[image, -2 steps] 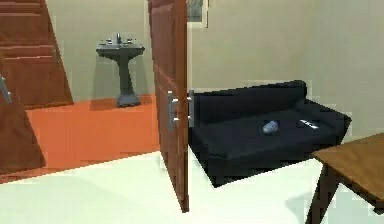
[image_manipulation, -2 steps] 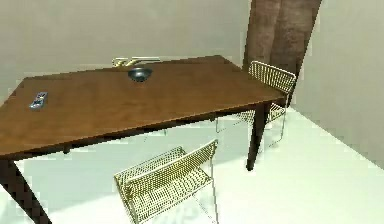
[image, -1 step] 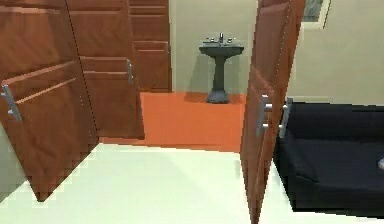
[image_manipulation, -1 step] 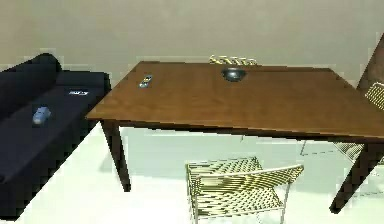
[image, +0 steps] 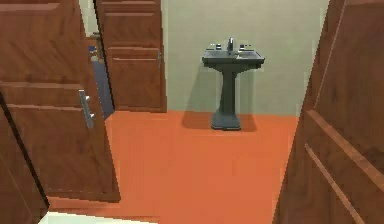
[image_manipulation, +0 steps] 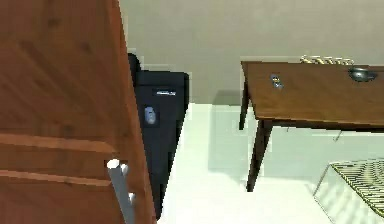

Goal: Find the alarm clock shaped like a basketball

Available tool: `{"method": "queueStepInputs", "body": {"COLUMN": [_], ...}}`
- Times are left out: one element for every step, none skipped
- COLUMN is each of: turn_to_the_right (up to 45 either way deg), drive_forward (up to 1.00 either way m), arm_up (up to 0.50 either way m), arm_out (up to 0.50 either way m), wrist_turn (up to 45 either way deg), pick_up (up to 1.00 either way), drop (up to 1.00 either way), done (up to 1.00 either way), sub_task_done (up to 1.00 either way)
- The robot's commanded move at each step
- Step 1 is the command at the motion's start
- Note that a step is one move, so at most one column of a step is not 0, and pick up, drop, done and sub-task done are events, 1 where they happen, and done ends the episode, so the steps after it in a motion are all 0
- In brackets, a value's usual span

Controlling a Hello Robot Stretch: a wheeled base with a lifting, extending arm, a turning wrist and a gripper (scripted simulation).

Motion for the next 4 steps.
{"method": "queueStepInputs", "body": {"turn_to_the_right": [0.0, -18.0, 0.0, -21.0], "drive_forward": [0.95, 0.0, 0.7, 0.0], "arm_up": [0.0, 0.0, 0.0, 0.0], "arm_out": [0.0, 0.0, 0.0, 0.0], "wrist_turn": [0.0, 0.0, 0.0, 0.0], "pick_up": [0.0, 0.0, 0.0, 0.0], "drop": [0.0, 0.0, 0.0, 0.0], "done": [0.0, 0.0, 0.0, 0.0], "sub_task_done": [0.0, 0.0, 0.0, 0.0]}}
